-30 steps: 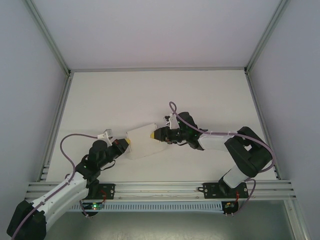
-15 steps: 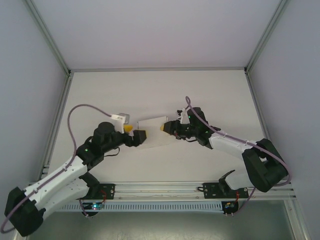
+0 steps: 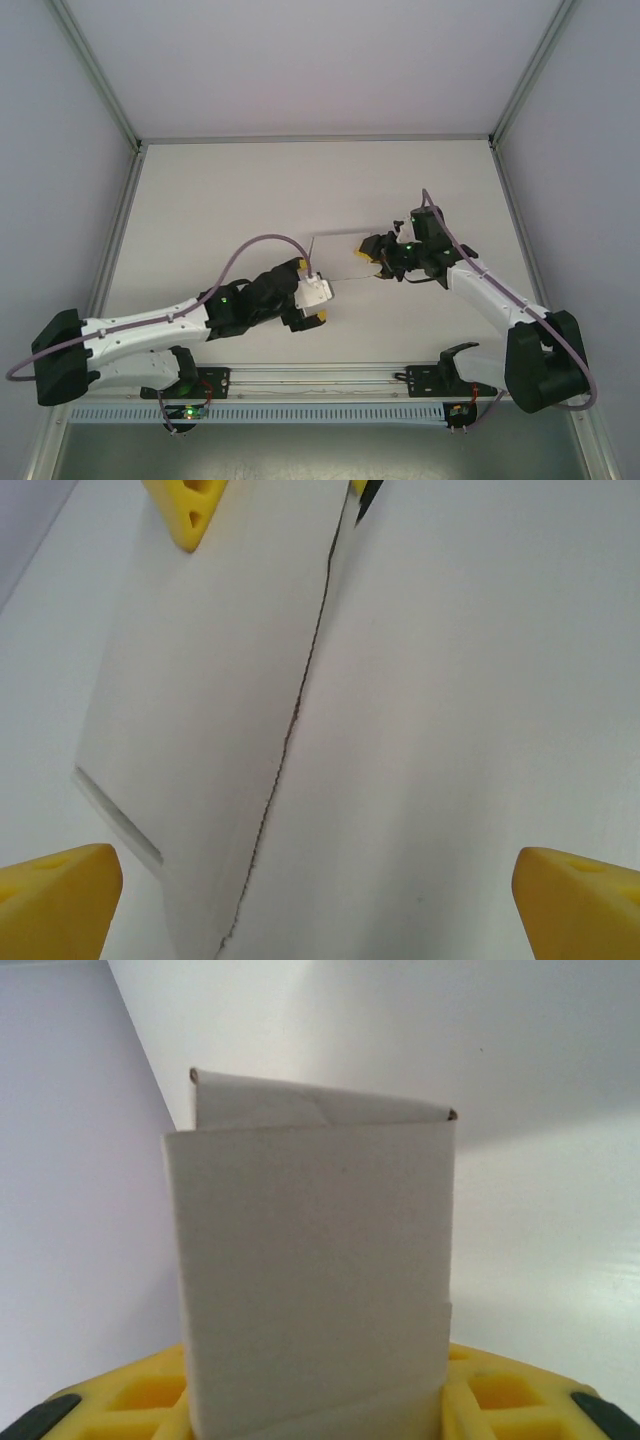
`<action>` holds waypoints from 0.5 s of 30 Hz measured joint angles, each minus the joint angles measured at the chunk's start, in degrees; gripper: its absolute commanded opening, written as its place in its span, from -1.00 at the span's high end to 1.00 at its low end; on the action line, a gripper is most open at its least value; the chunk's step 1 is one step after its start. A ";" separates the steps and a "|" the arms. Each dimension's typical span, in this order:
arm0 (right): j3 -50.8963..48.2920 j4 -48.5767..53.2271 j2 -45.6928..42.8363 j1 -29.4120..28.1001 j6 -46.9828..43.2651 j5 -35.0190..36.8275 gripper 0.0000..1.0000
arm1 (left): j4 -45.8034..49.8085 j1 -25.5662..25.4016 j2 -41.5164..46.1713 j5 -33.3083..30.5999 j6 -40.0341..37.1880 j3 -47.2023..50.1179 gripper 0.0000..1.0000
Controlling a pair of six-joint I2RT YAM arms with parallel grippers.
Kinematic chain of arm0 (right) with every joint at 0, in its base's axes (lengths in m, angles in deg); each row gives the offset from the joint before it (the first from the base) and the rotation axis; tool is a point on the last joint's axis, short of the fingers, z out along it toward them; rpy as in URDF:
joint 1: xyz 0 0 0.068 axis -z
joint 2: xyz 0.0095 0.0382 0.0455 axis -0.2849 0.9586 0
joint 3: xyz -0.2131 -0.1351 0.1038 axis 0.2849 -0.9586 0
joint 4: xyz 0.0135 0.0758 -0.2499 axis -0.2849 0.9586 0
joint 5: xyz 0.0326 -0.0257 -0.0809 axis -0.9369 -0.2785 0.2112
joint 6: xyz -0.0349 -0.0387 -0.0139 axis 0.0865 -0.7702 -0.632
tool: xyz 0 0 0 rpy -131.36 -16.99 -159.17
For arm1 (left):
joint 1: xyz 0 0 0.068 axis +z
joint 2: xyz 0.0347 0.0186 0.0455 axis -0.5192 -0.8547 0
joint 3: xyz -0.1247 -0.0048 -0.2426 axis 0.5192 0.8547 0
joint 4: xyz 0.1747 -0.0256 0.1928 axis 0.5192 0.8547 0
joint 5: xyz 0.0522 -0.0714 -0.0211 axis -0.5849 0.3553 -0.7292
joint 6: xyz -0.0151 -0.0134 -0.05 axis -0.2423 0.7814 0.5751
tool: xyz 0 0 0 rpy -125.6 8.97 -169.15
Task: Assemble paper box
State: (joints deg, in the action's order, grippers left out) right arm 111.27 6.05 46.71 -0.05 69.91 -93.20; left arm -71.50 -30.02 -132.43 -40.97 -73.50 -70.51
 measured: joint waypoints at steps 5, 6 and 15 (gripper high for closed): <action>0.00 3.72 -1.68 -0.04 1.70 -1.86 0.22 | -3.91 -1.33 -5.62 -9.16 -7.04 -1.20 -1.00; 0.00 4.04 -2.12 -0.04 2.25 -2.21 0.21 | -4.63 -1.53 -6.67 -10.45 -8.11 -1.29 -1.00; 0.00 4.57 -3.63 -2.12 5.70 -3.63 0.21 | -11.13 -2.10 -10.47 -14.36 -13.38 -1.66 -0.67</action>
State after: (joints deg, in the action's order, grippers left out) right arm 111.27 10.62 43.08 -2.17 75.61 -96.83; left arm -82.62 -32.12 -142.90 -55.33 -86.87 -72.17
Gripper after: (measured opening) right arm 0.396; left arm 0.874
